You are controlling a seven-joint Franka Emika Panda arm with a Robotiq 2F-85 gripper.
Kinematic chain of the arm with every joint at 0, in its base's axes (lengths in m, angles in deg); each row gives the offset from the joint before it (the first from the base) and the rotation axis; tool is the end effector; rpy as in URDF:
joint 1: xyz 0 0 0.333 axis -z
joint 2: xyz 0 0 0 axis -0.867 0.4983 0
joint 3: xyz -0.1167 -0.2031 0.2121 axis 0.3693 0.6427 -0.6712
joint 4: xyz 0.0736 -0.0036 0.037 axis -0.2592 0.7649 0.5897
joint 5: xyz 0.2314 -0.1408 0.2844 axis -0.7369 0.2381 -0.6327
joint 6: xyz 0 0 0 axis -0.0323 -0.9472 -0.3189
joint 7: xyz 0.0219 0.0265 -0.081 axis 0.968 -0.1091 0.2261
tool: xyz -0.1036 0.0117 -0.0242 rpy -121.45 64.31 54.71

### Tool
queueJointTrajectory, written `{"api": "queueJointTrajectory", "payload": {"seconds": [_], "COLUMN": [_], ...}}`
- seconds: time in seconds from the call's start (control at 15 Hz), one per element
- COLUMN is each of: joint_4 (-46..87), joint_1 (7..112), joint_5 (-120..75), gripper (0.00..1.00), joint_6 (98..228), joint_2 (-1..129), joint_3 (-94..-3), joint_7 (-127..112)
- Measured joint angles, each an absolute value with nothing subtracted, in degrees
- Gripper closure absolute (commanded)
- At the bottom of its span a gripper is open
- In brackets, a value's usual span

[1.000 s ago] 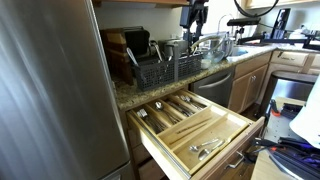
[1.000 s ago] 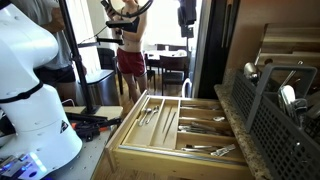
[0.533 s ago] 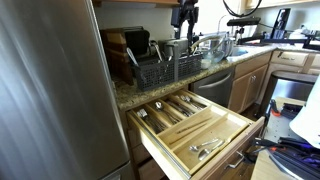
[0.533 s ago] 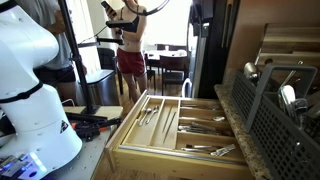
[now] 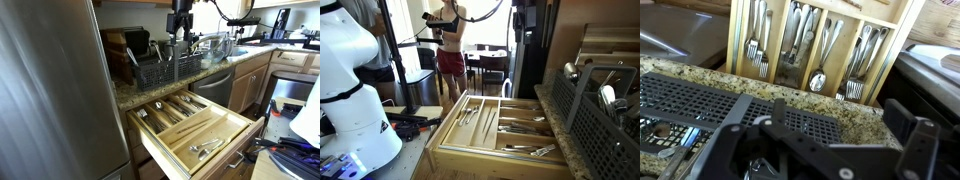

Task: Take the spoon from the utensil holder and put it in the drawer with the other spoons

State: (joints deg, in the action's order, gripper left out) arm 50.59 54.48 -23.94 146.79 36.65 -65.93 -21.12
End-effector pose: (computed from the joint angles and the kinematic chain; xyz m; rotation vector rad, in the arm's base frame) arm 0.4799 0.1680 0.4963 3.1093 0.0384 0.2077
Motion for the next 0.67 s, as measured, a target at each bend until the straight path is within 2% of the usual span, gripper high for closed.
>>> {"api": "queueJointTrajectory", "payload": {"seconds": [0.67], "joint_4": [50.5], "joint_1": [53.3], "joint_5": [-23.8], "gripper": [0.00], "joint_6": [146.8], "joint_2": [38.1], "joint_3": [-66.1], "joint_7": [-21.1]}}
